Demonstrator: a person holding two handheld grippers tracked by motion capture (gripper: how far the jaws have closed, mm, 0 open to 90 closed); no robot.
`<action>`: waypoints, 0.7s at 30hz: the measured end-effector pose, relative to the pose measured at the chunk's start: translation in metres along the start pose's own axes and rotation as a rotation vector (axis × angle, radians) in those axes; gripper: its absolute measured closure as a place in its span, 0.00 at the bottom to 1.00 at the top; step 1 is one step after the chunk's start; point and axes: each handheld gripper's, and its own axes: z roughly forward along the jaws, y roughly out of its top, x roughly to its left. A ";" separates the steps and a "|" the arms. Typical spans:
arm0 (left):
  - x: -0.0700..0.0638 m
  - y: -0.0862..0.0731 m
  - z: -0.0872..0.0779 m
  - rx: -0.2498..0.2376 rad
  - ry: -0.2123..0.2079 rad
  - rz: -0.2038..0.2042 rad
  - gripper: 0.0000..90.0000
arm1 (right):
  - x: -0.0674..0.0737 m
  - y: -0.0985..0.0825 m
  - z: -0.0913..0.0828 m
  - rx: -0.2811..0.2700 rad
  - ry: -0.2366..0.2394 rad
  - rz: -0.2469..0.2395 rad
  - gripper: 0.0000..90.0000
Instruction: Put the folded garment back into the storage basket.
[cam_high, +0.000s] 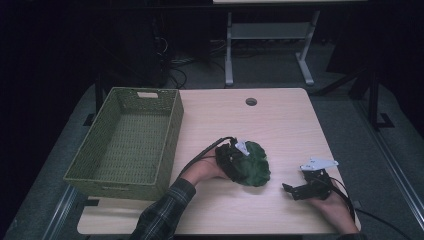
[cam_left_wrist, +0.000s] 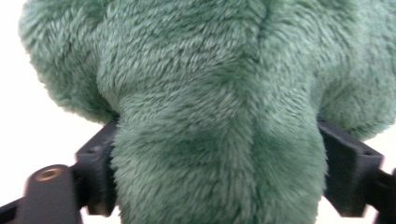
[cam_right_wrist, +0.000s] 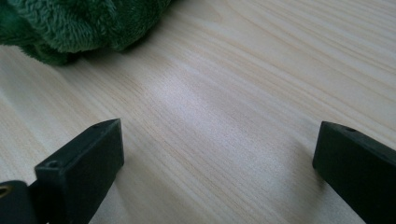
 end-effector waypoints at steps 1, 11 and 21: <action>0.000 0.000 -0.001 0.000 -0.004 0.005 0.29 | 0.000 0.000 0.000 0.001 0.000 -0.001 0.02; -0.004 0.004 -0.005 0.023 -0.053 -0.031 0.65 | 0.000 0.000 0.000 -0.001 0.000 0.001 0.02; -0.005 0.005 -0.009 0.013 -0.051 -0.072 0.73 | 0.000 0.000 0.000 -0.001 -0.002 -0.005 0.02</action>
